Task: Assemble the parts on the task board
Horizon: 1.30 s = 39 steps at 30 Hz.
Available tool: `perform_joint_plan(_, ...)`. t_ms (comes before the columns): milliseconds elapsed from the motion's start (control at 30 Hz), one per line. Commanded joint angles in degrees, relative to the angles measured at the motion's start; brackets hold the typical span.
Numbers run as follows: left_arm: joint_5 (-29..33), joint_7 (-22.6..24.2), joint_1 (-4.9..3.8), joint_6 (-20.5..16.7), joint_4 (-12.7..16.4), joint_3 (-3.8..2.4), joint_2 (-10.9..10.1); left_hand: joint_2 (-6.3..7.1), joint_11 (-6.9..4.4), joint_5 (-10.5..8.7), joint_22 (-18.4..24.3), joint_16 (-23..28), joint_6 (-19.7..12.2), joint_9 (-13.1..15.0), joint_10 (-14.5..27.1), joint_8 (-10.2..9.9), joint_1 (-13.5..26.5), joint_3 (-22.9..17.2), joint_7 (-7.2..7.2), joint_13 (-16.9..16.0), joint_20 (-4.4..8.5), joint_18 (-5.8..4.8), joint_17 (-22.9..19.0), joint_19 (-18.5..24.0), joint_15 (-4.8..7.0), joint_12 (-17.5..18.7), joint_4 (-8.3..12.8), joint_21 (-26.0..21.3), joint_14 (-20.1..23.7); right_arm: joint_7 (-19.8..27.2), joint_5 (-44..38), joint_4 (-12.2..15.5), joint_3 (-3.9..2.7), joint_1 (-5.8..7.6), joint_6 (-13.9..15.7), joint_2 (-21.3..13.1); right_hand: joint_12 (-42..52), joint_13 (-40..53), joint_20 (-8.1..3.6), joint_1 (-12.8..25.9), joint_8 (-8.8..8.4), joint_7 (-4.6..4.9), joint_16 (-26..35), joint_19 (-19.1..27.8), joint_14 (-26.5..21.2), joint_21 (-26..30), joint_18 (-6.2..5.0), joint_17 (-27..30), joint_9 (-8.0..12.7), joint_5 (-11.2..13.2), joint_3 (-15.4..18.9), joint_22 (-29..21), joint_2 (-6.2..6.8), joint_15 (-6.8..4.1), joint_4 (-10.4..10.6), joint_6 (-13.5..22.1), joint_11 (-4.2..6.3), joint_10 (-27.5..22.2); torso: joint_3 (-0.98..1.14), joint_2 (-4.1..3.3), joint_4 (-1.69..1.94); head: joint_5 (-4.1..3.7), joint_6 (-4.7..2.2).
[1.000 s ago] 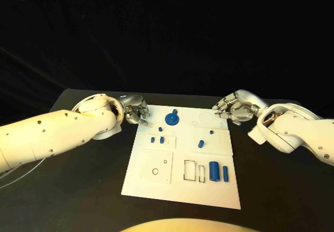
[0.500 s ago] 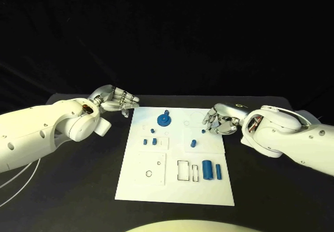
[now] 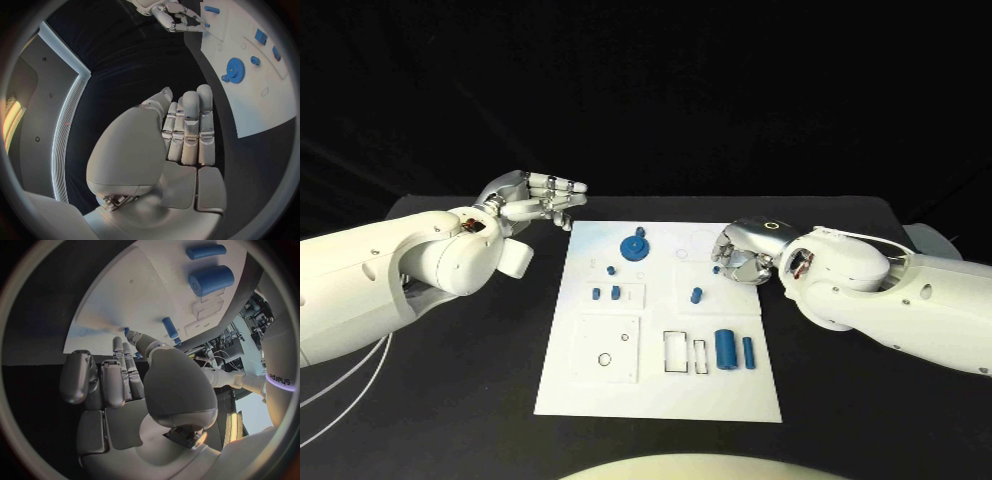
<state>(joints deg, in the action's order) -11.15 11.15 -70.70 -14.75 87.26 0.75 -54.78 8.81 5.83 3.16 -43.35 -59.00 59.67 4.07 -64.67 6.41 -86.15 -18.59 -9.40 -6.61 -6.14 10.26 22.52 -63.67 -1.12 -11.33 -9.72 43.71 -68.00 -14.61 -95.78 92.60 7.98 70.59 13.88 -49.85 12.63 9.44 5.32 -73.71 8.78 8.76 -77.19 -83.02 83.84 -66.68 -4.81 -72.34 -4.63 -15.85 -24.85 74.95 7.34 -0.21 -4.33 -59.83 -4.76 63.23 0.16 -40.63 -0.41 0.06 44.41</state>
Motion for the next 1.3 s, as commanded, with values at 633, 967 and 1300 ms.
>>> perform_joint_plan(633,2.78,0.95,-0.04,0.56,0.74,0.0,-0.01,-0.54,0.13,-0.09,0.31,0.45,-0.35,-0.13,0.91,0.28,-0.12,-0.48,-0.67,-0.18,-0.15,0.29,-0.24,0.18,-0.19,-0.6,0.26,-0.61,0.54,-2.18,-3.34,-1.65,0.04,-1.0,-2.77,2.24,0.25,-0.12,-0.19,-0.85,-0.05,-0.72,-1.68,-2.05,2.5,-6.83,1.54,-1.84,-0.75,0.31,-1.89,6.57,-0.02,-0.38,-0.06,-2.86,0.74,2.98,0.0,-0.01,-0.01,0.34,0.26)
perform_joint_plan(967,2.78,0.43,-0.04,0.67,0.78,0.0,0.05,-0.5,0.23,-0.1,0.42,0.54,-0.47,-0.14,1.12,0.29,0.01,-0.42,-0.78,-0.23,-0.19,0.28,-0.32,0.16,-0.26,-0.8,0.29,-0.74,0.6,-3.17,-5.11,-2.55,0.06,-1.57,-3.96,3.21,0.55,0.06,-0.36,-1.25,0.03,-0.94,-2.18,-2.68,2.68,-9.17,1.97,-2.46,-1.05,0.26,-2.28,7.91,-0.18,-0.61,-0.33,-3.61,1.01,3.7,0.0,0.0,-0.03,0.07,0.41)
perform_joint_plan(1300,2.56,0.08,-0.04,0.63,0.68,0.0,0.22,-0.48,0.25,-0.1,0.46,0.57,-0.53,-0.15,1.21,0.29,0.05,-0.4,-0.81,-0.24,-0.2,0.28,-0.35,0.15,-0.28,-0.86,0.3,-0.79,0.61,-3.47,-5.78,-2.55,0.06,-1.77,-3.61,3.54,0.77,0.21,-0.5,-1.37,0.16,-1.16,-2.84,-3.13,2.96,-10.78,2.26,-3.3,-1.33,0.35,-2.46,8.83,-0.41,-0.79,-0.41,-4.29,1.23,4.24,0.01,0.02,-0.01,0.18,0.43)
